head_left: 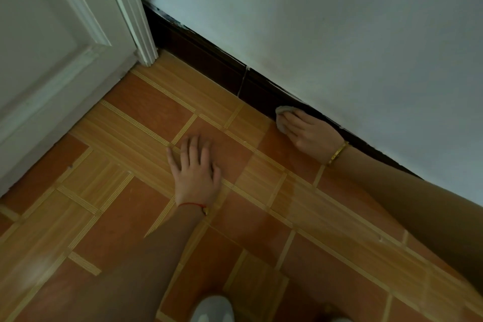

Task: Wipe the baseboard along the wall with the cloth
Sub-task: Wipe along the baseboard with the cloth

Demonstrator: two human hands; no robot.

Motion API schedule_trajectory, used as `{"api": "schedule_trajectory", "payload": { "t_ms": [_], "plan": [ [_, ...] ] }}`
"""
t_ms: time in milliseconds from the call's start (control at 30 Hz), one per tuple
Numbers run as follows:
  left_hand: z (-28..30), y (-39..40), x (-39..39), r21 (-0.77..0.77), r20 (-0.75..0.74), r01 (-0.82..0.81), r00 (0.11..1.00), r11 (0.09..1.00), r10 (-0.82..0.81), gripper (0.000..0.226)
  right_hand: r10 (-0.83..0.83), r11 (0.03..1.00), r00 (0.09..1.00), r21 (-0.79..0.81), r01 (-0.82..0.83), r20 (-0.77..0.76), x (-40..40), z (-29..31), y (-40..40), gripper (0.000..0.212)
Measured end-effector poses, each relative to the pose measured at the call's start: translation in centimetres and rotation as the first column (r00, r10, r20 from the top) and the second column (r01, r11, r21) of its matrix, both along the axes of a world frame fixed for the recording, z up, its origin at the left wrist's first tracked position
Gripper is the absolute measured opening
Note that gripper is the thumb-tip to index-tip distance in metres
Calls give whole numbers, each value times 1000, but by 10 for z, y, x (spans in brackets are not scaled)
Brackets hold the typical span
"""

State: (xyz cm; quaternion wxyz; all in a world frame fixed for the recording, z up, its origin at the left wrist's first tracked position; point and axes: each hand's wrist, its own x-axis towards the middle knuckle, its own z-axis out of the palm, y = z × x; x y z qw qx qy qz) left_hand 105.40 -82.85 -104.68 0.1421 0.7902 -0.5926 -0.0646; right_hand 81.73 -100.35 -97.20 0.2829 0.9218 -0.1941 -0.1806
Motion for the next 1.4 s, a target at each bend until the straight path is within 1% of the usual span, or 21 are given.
{"api": "schedule_trajectory", "payload": {
  "t_ms": [33, 100, 133, 167, 200, 233, 267, 300, 367, 433, 567, 700, 800, 867, 933, 967, 1067, 1100, 1200, 1300, 1400],
  "plan": [
    [-1, 0, 0, 3, 8, -2, 1000, 1000, 2, 53, -23, 1000, 1000, 5, 23, 6, 9, -2, -3, 38],
    [-1, 0, 0, 3, 23, 6, 1000, 1000, -6, 53, -18, 993, 989, 122, 0, 146, 25, -2, -8, 36],
    [-2, 0, 0, -3, 27, 9, 1000, 1000, -9, 53, 13, 995, 980, 95, -33, 197, 41, -1, -12, 36],
    [-3, -1, 1, -11, 32, 9, 999, 1000, -8, 53, 21, 992, 974, 120, -49, 225, 57, 4, -17, 36],
    [-4, -1, 1, -16, 35, 6, 999, 1000, -6, 53, -3, 988, 976, 151, -30, 218, 77, 9, -22, 34],
    [-5, -1, 1, -16, 36, 6, 999, 1000, -5, 54, 6, 982, 988, 184, -35, 157, 92, 8, -28, 33],
    [-5, -2, 2, -13, 36, 9, 999, 1000, -9, 55, 70, 976, 982, 193, -104, 178, 101, 2, -34, 32],
    [-6, -2, 2, -9, 35, 14, 999, 1000, -13, 56, 97, 979, 983, 161, -122, 158, 110, 0, -37, 32],
    [-5, -2, 3, 4, 42, 24, 999, 1000, -24, 57, 170, 985, 969, -8, -172, 181, 126, 8, -40, 27],
    [-4, -2, 4, 11, 47, 26, 999, 1000, -26, 58, 200, 978, 971, -88, -189, 129, 129, 11, -41, 29],
    [-2, -2, 4, -20, 41, 34, 999, 999, -33, 59, 238, 957, 955, -209, -200, 176, 82, 2, -34, 42],
    [-1, -2, 3, -44, 24, 35, 999, 998, -34, 60, 185, 973, 947, -187, -138, 264, 19, -1, -10, 38],
    [-1, -2, 3, -52, 9, 35, 999, 998, -35, 59, 57, 992, 947, -122, -19, 316, -5, -12, -3, 44],
    [-1, -3, 3, -50, 11, 34, 999, 998, -33, 58, 88, 985, 964, -163, -47, 251, 0, -13, -4, 38],
    [-2, -3, 3, -54, 14, 30, 999, 998, -30, 58, 155, 981, 960, -149, -122, 235, 17, -8, -8, 33],
    [-2, -2, 4, -56, 15, 31, 999, 998, -30, 58, 165, 982, 956, -133, -136, 242, 28, -4, -12, 33],
    [-2, -2, 4, -56, 28, 37, 999, 998, -35, 58, 170, 973, 967, -186, -134, 190, 70, 2, -23, 41],
    [-2, -2, 4, -53, 31, 36, 999, 998, -34, 58, 179, 970, 968, -195, -144, 178, 84, 3, -25, 40],
    [-2, -2, 4, -56, 23, 38, 999, 998, -36, 56, 187, 977, 949, -151, -152, 254, 112, 4, -36, 32],
    [-2, -2, 4, -57, 18, 38, 999, 998, -37, 56, 172, 980, 959, -140, -142, 227, 103, 4, -34, 31],
    [-2, -2, 4, -55, 15, 35, 999, 998, -34, 57, 92, 987, 975, -147, -62, 204, 72, 5, -24, 50]
  ]
}}
